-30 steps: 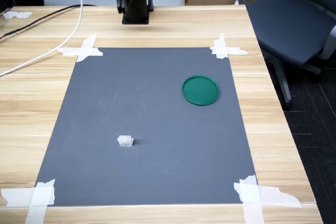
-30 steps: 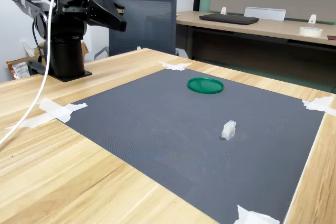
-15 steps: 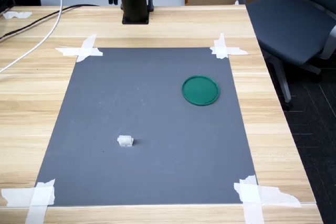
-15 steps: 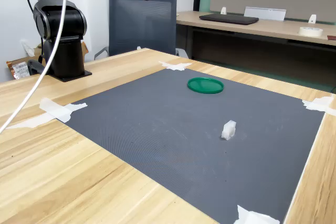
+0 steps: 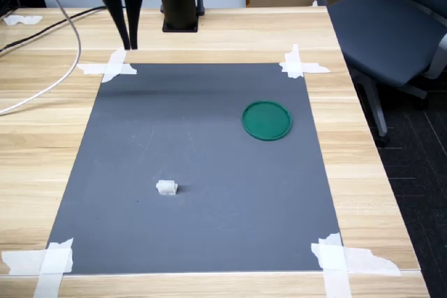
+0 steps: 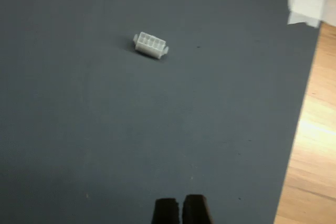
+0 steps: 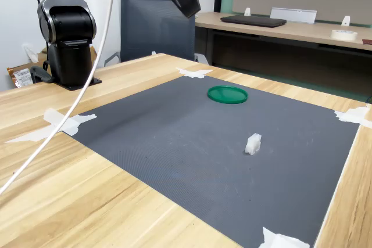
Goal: Grasp a white terminal and put it in the green lid.
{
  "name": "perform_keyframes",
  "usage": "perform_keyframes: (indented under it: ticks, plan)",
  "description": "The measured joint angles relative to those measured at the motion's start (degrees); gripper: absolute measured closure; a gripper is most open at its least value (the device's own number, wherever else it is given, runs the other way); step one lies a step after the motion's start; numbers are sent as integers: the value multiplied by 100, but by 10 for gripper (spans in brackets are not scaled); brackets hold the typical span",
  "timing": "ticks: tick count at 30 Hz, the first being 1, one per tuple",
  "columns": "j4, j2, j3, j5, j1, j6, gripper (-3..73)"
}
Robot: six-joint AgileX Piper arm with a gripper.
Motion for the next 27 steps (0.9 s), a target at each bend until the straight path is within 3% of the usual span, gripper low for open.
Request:
perform_keyframes:
  ticks: [6, 11, 17, 22, 27]
  plan:
    - [-252, 1043, -1070, 674, 0, -154, 718]
    - [-526, 1716, -1831, 1282, 0, -473, 664]
    - [-570, 2284, -2554, 1637, 0, -739, 496]
    - [-620, 2632, -2879, 1376, 0, -712, 325]
    - [-752, 2849, -3196, 1167, 0, -674, 261]
